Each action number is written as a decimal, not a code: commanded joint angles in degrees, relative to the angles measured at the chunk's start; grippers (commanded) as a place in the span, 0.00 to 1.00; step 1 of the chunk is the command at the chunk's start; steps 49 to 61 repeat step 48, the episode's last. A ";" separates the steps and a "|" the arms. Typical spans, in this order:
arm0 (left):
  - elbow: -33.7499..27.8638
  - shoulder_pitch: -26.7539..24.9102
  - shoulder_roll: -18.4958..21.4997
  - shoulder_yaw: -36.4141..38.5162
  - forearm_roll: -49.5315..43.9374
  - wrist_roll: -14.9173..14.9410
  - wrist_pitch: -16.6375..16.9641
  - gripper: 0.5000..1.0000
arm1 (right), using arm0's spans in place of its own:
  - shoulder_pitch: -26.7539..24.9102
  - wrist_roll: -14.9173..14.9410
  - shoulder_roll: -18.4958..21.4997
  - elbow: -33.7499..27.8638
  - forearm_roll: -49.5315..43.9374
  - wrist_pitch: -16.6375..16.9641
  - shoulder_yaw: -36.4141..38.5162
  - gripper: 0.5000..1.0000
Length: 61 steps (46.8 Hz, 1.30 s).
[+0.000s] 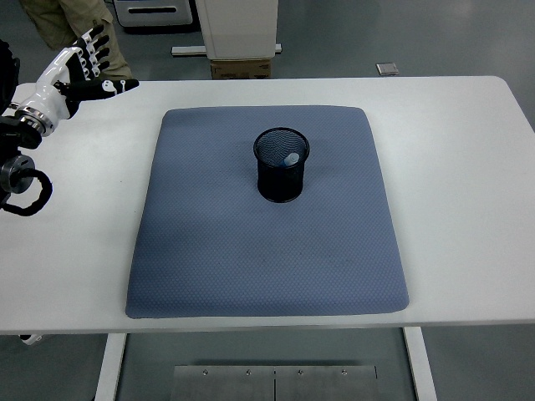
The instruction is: Left hand places marker in pen holder
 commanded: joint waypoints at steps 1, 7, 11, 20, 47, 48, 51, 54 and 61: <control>-0.01 2.79 0.02 -4.94 -0.11 -0.11 -0.11 1.00 | 0.00 -0.01 0.00 -0.06 -0.01 0.00 0.00 1.00; -0.01 6.30 -0.07 -10.66 -0.11 -0.29 -1.69 1.00 | 0.00 -0.01 0.00 -0.06 -0.01 -0.01 0.00 1.00; -0.01 7.98 -0.16 -14.00 -0.19 -0.64 -3.53 1.00 | 0.00 -0.01 0.00 0.02 -0.01 -0.01 0.00 1.00; -0.01 10.61 -0.60 -19.63 -0.19 -0.99 -4.24 1.00 | 0.00 -0.01 0.00 0.02 -0.01 -0.01 0.00 1.00; -0.01 14.04 -2.01 -22.36 -1.34 -0.99 -4.24 1.00 | -0.09 -0.18 0.00 0.11 -0.10 0.08 0.09 1.00; -0.01 14.13 -2.09 -22.36 -1.34 -0.99 -4.24 1.00 | -0.09 -0.10 0.00 0.20 -0.01 0.08 0.17 1.00; -0.01 14.13 -2.09 -22.36 -1.34 -0.99 -4.24 1.00 | -0.09 -0.10 0.00 0.20 -0.01 0.08 0.17 1.00; -0.01 14.13 -2.09 -22.36 -1.34 -0.99 -4.24 1.00 | -0.09 -0.10 0.00 0.20 -0.01 0.08 0.17 1.00; -0.01 14.13 -2.09 -22.36 -1.34 -0.99 -4.24 1.00 | -0.09 -0.10 0.00 0.20 -0.01 0.08 0.17 1.00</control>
